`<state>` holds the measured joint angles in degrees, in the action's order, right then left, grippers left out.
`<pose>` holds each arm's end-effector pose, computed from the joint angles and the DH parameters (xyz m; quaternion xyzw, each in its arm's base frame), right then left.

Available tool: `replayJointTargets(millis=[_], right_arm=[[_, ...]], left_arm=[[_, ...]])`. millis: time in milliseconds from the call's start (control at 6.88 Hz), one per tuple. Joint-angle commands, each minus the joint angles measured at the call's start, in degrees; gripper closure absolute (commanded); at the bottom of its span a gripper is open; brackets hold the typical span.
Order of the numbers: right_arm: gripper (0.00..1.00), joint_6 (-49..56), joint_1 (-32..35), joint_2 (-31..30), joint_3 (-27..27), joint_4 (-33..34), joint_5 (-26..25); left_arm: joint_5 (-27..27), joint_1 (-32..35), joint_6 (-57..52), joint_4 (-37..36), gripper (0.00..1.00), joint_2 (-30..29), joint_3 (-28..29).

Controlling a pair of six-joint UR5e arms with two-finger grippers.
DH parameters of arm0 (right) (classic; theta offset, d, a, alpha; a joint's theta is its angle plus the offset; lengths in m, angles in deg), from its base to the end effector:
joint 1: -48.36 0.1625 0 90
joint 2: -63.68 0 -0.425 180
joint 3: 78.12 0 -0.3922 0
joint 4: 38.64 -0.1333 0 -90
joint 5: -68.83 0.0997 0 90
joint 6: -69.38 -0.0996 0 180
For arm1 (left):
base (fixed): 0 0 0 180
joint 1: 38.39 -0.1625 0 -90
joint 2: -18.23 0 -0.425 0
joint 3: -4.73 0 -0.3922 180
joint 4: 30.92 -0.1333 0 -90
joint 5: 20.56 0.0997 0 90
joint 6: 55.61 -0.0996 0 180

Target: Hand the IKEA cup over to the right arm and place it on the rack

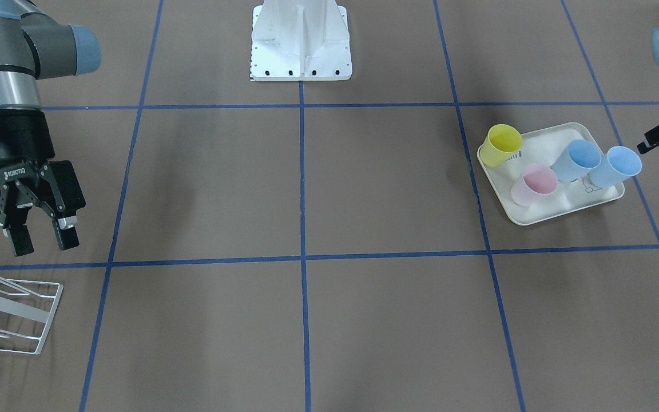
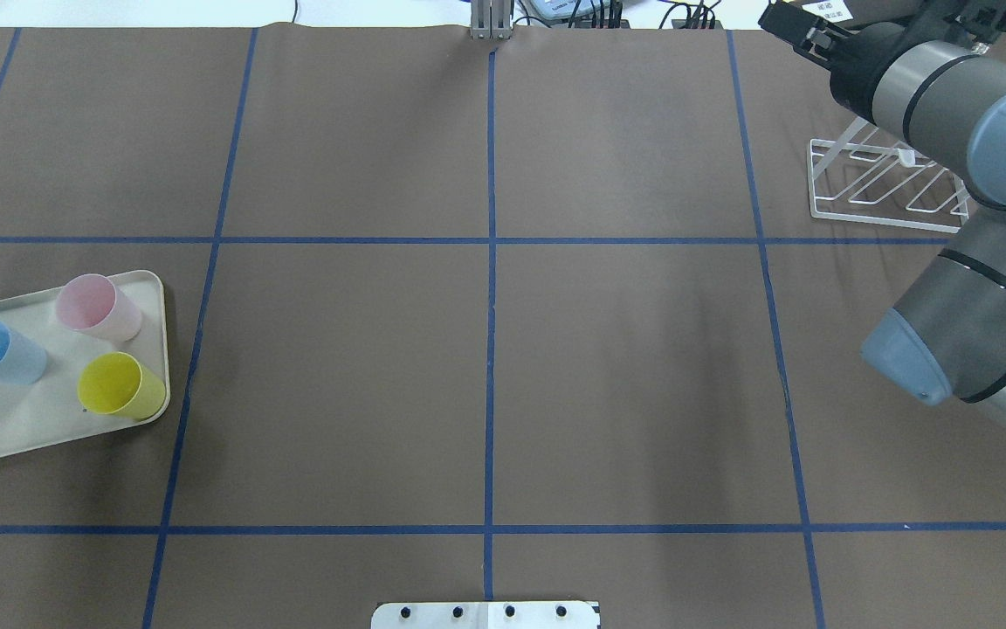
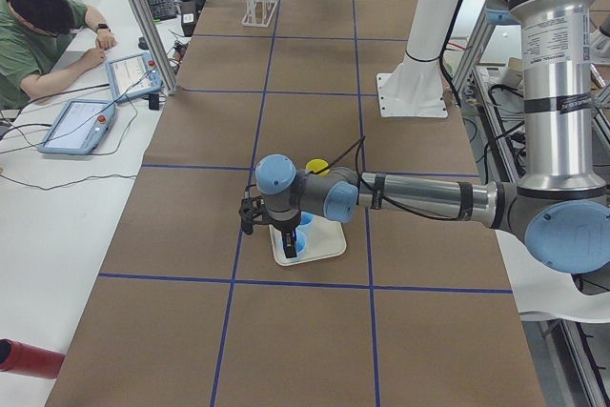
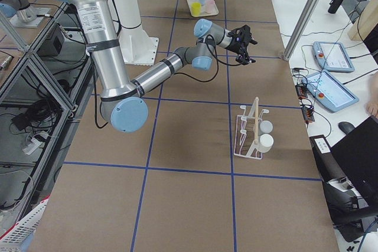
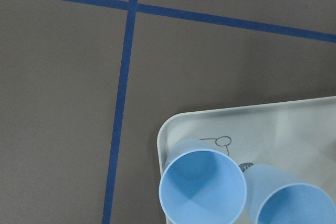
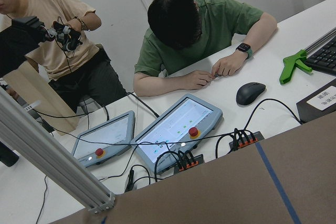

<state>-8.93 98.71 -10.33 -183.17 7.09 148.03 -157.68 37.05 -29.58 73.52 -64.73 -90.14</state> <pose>-0.2486 -0.5382 0.2972 0.3773 -0.4828 0.3151 0.7247 0.0552 -0.4523 0.6442 -0.0460 0.4067 -0.0486 0.9111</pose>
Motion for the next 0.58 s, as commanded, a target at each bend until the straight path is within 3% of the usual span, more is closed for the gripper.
replayJointTargets(millis=[0,436], right_arm=[[0.01,0.0,-0.2,0.0,0.0,0.0,0.0],[0.01,0.0,-0.3,0.0,0.1,-0.1,0.0]], left_arm=[[0.1,-1.4,1.7,4.2,0.0,-0.4,3.5],[3.1,-4.9,5.1,5.8,0.0,-0.6,3.6]])
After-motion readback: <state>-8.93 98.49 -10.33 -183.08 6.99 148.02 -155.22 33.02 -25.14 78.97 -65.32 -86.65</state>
